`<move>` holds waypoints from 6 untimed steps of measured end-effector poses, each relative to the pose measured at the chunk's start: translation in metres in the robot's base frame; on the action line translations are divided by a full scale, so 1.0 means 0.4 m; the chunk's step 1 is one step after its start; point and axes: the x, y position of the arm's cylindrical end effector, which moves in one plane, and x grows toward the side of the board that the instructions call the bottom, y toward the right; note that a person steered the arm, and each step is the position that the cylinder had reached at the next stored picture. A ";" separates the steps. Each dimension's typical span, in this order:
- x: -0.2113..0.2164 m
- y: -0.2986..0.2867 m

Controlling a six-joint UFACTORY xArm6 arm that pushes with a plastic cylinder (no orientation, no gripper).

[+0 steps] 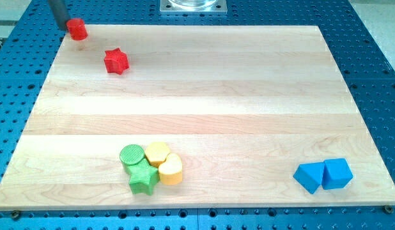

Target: Place the red blocks at the top left corner of the board

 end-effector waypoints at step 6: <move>0.331 0.381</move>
